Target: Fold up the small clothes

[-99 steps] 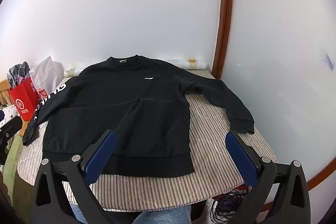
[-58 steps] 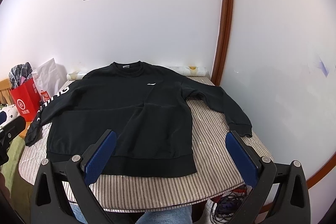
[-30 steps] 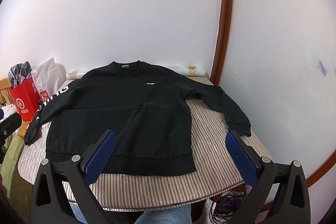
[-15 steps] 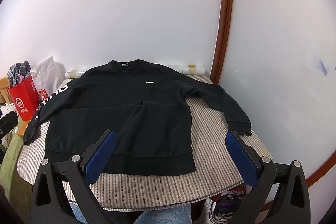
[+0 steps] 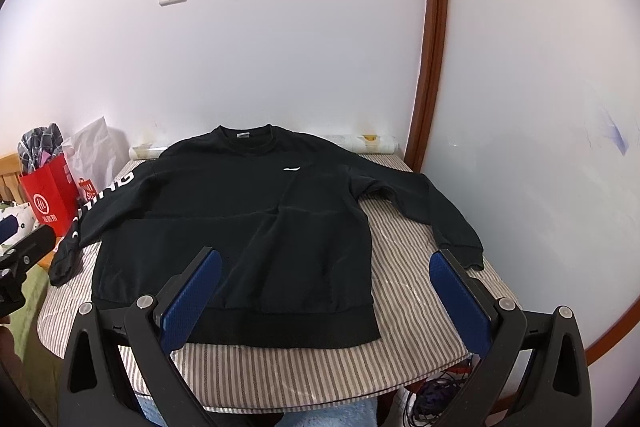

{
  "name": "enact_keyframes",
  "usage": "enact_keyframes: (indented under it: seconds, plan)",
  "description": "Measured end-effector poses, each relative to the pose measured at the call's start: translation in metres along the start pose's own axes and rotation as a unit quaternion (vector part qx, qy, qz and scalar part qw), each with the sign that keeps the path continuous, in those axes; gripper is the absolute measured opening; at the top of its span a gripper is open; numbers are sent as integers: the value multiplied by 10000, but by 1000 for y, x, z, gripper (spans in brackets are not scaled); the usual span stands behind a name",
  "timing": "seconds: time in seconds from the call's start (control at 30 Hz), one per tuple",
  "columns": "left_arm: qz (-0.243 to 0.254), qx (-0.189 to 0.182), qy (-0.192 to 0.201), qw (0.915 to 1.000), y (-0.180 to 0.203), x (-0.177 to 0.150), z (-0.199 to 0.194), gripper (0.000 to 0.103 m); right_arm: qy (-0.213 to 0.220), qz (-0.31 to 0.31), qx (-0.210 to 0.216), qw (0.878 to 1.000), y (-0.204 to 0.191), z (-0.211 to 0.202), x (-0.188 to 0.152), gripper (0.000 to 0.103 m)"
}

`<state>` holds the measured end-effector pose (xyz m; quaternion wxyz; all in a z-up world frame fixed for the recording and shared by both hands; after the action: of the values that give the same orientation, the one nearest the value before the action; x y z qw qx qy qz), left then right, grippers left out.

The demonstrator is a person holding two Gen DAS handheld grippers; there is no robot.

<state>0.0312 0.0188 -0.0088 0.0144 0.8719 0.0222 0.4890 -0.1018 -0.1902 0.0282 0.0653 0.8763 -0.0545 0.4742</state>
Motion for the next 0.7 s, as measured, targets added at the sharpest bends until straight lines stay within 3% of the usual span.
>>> enact_keyframes:
  seconds: [0.27, 0.37, 0.63, 0.7]
  plan:
    - [-34, -69, -189, 9998, -16, 5, 32, 103, -99, 86, -18, 9999, -3, 25, 11, 102]
    - [-86, 75, -267, 9996, -27, 3, 53, 103, -186, 126, 3, 9997, -5, 42, 13, 103]
    - [-286, 229, -943, 9949, -70, -20, 129, 102, -488, 91, -145, 9987, -9, 107, 5, 102]
    - [-463, 425, -1180, 9910, -92, -30, 153, 96, -721, 133, -66, 9973, -10, 128, -1, 102]
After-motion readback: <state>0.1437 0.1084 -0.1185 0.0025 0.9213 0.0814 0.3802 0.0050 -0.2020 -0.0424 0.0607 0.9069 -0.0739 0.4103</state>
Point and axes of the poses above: each gripper's, at about its wrist camera, not at the fingertips, and z roughly the way its jaws point, y to its right, x to its top, the point moved 3 cm from there along z, roughly the way its jaws point, and after that the axes turned 2 degrees about x, right-handed, at the moved point
